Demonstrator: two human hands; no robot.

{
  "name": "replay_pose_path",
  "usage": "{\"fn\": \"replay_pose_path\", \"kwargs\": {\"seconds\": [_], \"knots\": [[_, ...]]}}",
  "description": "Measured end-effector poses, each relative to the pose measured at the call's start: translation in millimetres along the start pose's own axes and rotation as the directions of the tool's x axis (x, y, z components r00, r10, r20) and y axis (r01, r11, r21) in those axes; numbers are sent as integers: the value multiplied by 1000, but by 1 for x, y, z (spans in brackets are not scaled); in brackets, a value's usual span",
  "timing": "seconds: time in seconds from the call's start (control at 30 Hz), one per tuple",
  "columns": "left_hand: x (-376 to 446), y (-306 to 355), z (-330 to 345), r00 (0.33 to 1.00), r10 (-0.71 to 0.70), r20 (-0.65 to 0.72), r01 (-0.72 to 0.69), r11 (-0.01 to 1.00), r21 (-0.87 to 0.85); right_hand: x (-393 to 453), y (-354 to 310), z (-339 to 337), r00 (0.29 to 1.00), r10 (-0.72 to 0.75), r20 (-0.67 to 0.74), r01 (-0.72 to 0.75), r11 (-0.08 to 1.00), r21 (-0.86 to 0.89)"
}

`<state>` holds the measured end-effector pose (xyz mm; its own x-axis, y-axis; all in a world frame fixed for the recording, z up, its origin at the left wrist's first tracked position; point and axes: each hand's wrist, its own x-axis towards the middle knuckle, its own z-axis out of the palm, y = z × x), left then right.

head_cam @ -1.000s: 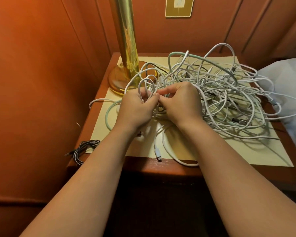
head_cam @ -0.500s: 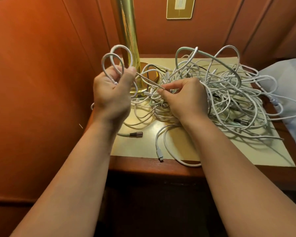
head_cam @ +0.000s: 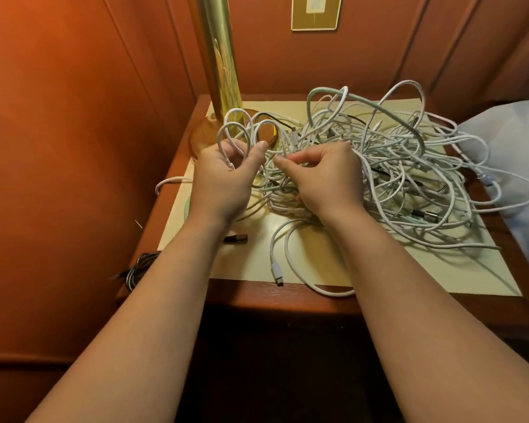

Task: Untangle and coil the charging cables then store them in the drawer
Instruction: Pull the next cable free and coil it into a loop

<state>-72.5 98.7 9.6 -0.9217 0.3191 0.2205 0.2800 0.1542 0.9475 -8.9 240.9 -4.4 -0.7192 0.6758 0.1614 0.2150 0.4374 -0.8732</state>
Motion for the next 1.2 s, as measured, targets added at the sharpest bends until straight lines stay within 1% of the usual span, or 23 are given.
{"fn": "replay_pose_path", "kwargs": {"seconds": [0.07,0.13,0.23,0.3,0.4,0.53,0.7,0.8,0.9,1.03,1.07,1.13,1.17,1.2], "knots": [[-3,-2,7,1000,4,4,-4,999,49,-1,0,0,999,-37,-4,37,999,-25],[-5,-4,14,1000,11,-1,-11,998,59,-2,0,0,998,-55,-2,55,998,-37],[-6,-4,22,999,-20,-44,21,1000,18,-4,0,1,997,-81,2,80,994,-70],[-7,-4,25,997,-35,-68,37,999,23,-5,1,1,993,-117,4,117,989,-93],[-8,-3,27,993,-105,-45,103,994,-35,-7,1,-1,987,-161,22,163,980,-114],[-8,-1,25,985,-173,-25,171,983,-66,-9,1,-4,973,-220,70,228,965,-127],[-7,4,24,982,-174,-72,169,983,-77,-7,0,-3,985,-169,27,171,972,-161],[-7,9,23,982,-150,-115,129,977,-172,-7,-3,-2,988,-155,-18,150,975,-167],[-5,18,18,969,-146,-198,84,953,-290,-6,-4,0,989,-135,-56,123,976,-179],[2,32,3,946,-149,-287,21,914,-405,-6,-6,-1,993,-111,-52,99,977,-187],[5,36,-3,938,-174,-301,24,896,-444,-6,-5,-1,993,-103,-52,92,979,-183],[10,43,-16,899,-280,-336,52,831,-553,-5,-4,-2,995,-89,-49,79,980,-180],[13,44,-24,875,-333,-352,69,805,-589,-5,-4,-2,995,-86,-41,78,981,-177],[15,44,-30,858,-362,-365,84,799,-595,-4,-4,-2,996,-88,-29,82,982,-171]]}}
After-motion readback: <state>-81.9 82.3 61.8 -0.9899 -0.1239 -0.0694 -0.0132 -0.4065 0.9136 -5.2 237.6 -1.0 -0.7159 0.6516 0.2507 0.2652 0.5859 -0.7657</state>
